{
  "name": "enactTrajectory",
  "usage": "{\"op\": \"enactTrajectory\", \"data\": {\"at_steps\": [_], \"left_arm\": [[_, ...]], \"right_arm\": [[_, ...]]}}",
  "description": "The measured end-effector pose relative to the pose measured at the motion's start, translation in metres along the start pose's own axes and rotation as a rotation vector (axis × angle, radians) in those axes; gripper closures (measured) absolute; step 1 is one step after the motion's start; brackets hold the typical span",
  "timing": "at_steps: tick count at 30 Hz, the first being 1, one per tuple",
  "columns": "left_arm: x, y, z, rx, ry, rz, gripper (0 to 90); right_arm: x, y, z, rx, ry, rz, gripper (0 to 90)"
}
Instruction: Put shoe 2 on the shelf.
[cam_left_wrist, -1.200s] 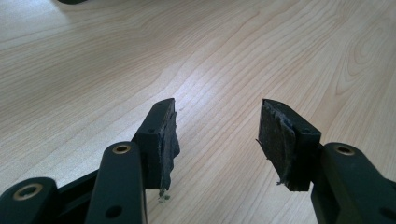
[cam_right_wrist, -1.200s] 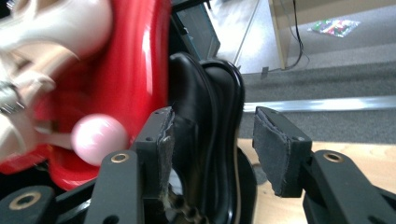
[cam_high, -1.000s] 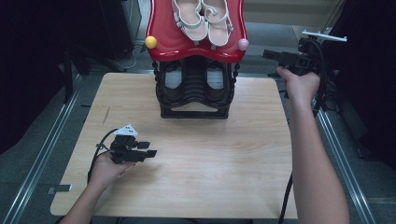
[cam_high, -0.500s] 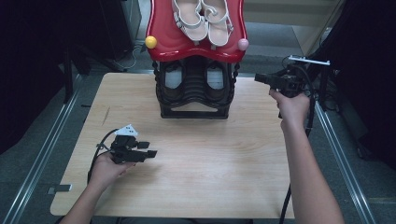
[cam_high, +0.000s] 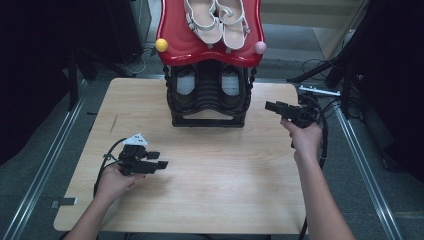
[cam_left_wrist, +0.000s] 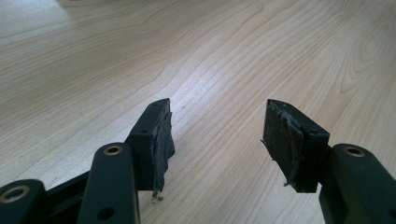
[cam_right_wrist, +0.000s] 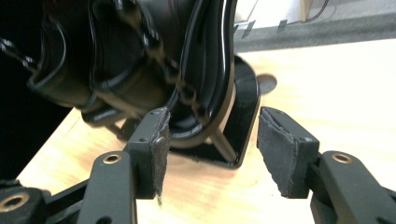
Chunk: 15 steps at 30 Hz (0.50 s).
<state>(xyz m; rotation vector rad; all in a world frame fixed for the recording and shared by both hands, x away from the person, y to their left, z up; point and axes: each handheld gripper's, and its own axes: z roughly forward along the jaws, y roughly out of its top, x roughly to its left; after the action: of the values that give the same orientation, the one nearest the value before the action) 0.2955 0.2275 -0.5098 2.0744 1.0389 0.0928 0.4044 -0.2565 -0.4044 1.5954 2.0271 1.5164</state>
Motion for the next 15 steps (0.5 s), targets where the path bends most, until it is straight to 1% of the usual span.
{"op": "enactTrajectory", "data": {"at_steps": [2, 5, 10, 11, 12, 13, 15], "left_arm": [[0.000, 0.000, 0.000, -0.003, 0.002, -0.004, 42.5], [0.000, 0.000, 0.001, -0.003, 0.003, -0.006, 42.5], [0.000, 0.000, 0.001, 0.000, 0.001, -0.004, 41.1], [0.000, 0.000, 0.001, 0.001, 0.000, -0.002, 40.9], [0.000, 0.000, 0.001, 0.003, 0.002, 0.000, 40.7], [-0.001, 0.000, 0.002, 0.004, 0.001, 0.000, 40.7], [-0.001, 0.000, 0.002, 0.006, -0.003, -0.001, 40.3]], "right_arm": [[-0.003, -0.008, 0.002, -0.001, 0.029, -0.001, 45.2], [-0.007, -0.021, 0.003, 0.011, 0.042, 0.014, 45.2], [-0.010, -0.044, 0.007, 0.034, 0.050, 0.006, 45.3], [-0.011, -0.049, 0.008, 0.030, 0.054, 0.005, 45.4], [-0.012, -0.054, 0.009, 0.028, 0.064, 0.012, 45.5], [-0.014, -0.059, 0.009, 0.030, 0.065, 0.022, 45.5], [-0.016, -0.068, 0.011, 0.044, 0.064, 0.027, 45.5]]}}
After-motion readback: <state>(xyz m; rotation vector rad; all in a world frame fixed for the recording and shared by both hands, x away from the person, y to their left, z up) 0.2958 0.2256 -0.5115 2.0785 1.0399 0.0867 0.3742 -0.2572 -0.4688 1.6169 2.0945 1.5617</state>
